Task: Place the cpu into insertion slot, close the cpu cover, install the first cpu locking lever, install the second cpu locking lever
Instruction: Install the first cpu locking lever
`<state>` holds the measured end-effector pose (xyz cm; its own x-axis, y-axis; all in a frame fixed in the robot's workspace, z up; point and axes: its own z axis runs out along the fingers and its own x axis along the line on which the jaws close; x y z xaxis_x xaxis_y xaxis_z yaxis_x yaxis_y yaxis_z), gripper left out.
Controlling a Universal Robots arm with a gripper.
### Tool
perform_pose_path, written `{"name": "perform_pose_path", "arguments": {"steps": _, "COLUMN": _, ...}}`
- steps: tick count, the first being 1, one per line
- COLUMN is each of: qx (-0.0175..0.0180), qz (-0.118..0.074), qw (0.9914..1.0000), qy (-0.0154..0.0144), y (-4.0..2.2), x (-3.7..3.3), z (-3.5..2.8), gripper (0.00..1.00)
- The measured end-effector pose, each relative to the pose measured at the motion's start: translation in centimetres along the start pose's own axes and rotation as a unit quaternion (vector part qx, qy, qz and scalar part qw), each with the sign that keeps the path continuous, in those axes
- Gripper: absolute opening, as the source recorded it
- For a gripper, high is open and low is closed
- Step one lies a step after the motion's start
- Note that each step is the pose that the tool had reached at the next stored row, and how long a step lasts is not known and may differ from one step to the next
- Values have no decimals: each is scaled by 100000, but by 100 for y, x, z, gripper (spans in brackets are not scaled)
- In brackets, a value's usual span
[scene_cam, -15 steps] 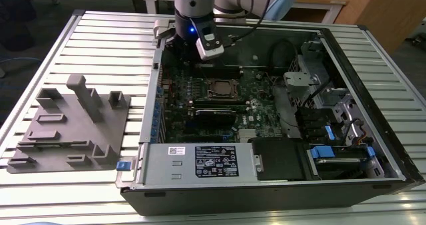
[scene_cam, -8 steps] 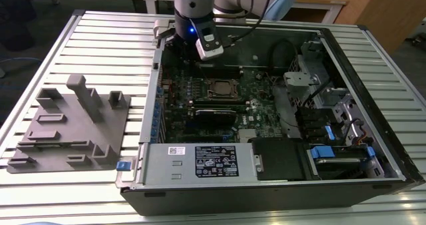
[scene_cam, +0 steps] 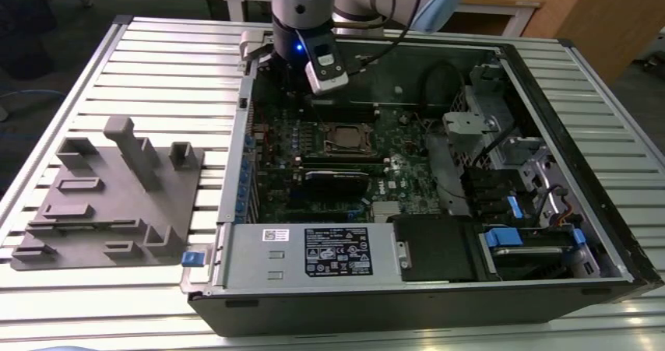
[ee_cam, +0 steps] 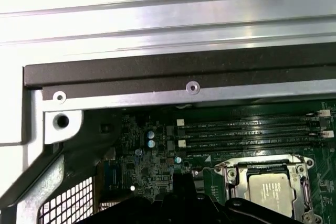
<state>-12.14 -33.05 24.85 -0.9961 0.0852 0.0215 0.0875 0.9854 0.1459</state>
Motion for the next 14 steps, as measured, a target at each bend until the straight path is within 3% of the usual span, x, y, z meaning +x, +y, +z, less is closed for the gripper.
{"name": "perform_pose_path", "arguments": {"steps": 1, "qx": -150, "qz": -14, "qw": 100000, "qy": 15, "y": -1, "x": 0, "z": -1, "gripper": 11}}
{"name": "perform_pose_path", "arguments": {"steps": 6, "qx": -2251, "qz": -28, "qw": 99974, "qy": 198, "y": -1, "x": 2, "z": 0, "gripper": 11}}
{"name": "perform_pose_path", "arguments": {"steps": 7, "qx": -2416, "qz": -26, "qw": 99971, "qy": 214, "y": -1, "x": 2, "z": 0, "gripper": 11}}
{"name": "perform_pose_path", "arguments": {"steps": 14, "qx": -2432, "qz": -28, "qw": 99970, "qy": 214, "y": 8, "x": -25, "z": 2, "gripper": 11}}
